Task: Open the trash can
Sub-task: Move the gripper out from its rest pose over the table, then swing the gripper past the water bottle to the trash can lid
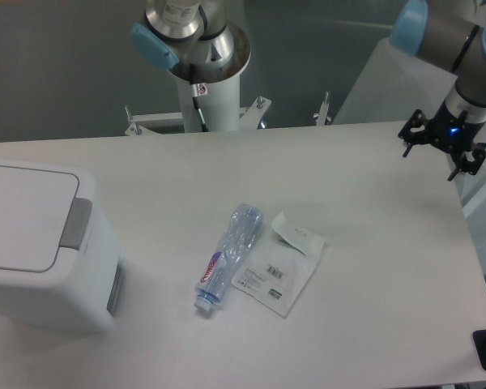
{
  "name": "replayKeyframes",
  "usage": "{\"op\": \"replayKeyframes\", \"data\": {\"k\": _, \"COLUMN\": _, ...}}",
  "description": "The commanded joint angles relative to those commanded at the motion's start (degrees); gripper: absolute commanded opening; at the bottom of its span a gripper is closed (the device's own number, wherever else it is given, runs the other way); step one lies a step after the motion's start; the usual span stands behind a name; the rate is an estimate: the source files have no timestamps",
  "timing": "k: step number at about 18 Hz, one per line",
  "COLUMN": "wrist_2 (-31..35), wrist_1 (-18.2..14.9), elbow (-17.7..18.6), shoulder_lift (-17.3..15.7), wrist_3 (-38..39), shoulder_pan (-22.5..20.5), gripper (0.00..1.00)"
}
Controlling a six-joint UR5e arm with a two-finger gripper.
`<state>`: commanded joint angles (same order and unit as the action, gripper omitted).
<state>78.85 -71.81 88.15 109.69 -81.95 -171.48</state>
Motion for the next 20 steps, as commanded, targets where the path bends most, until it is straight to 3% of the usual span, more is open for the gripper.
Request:
{"op": "replayKeyframes", "data": {"k": 7, "wrist_2": -1.4, "wrist_1": 0.0, "elbow": 2.1, "shoulder_lift": -2.4, "wrist_3": 17.9, "shoulder_pan": 9.7, "gripper": 1.00}}
{"op": "replayKeyframes", "data": {"k": 15, "wrist_2": -1.9, "wrist_1": -0.6, "elbow": 0.3, "shoulder_lift": -6.1, "wrist_3": 32.2, "shoulder_pan": 18.6, "gripper": 1.00}}
{"op": "replayKeyframes", "data": {"k": 20, "wrist_2": -6.9, "wrist_1": -0.5, "elbow": -2.5, "shoulder_lift": -7.3, "wrist_3": 42.6, "shoulder_pan": 23.4, "gripper": 1.00}}
